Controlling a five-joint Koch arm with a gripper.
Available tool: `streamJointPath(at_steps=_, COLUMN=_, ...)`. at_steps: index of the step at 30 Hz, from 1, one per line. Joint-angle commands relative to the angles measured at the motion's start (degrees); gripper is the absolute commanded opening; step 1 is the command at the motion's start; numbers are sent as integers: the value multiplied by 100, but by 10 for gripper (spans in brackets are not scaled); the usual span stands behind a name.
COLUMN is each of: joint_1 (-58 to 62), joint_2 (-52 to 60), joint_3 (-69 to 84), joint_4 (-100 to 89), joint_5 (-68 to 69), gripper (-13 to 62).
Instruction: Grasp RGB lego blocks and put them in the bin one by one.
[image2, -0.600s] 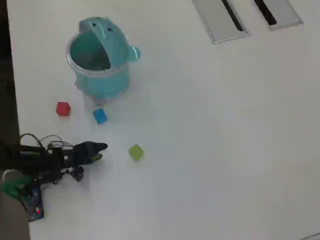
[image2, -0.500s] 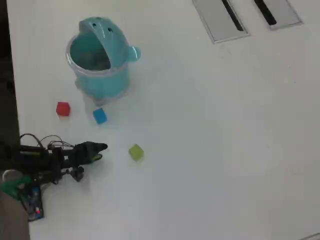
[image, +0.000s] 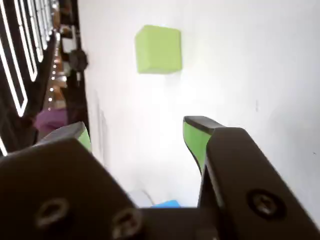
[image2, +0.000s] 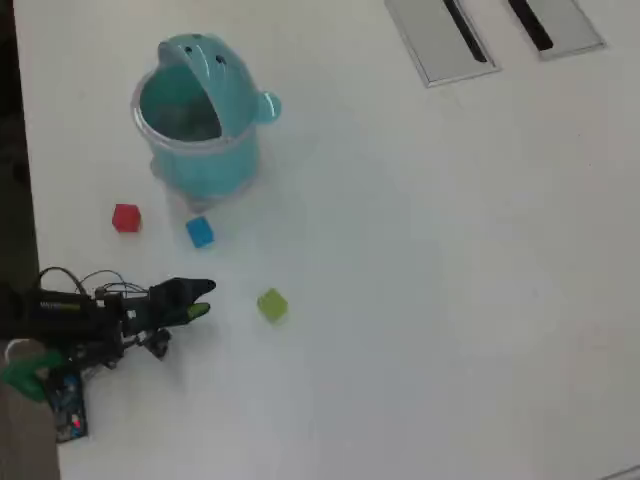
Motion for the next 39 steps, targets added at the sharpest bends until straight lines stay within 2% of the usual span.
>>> streamJointPath(at_steps=1, joint_1=-9, joint_2=396, joint_3=369, joint_4=-536, joint_5=-246, gripper=337)
streamJointPath(at_steps=5, joint_1=0, joint_2=396, joint_3=316, joint_4=-1099, joint_5=-369, gripper=323)
streamJointPath(at_steps=25, joint_1=-79, joint_2=431, joint_3=-1547, joint_4=-914, joint_5=-466, gripper=322)
streamJointPath(at_steps=27, joint_1=-237, joint_2=431, joint_3=-1652, joint_4=-940, joint_5=-747, gripper=323)
streamJointPath(at_steps=31, joint_1=-870, joint_2=431, joint_3=-1872, joint_4=-1072, joint_5=-2347, gripper=327)
streamJointPath(at_steps=34, joint_1=-1310, joint_2=431, joint_3=-2259, joint_4=-940, joint_5=-3006, gripper=326)
streamJointPath(at_steps=39, joint_1=-1978, joint_2=431, joint_3=-3472, joint_4=431, joint_5=-3902, gripper=327)
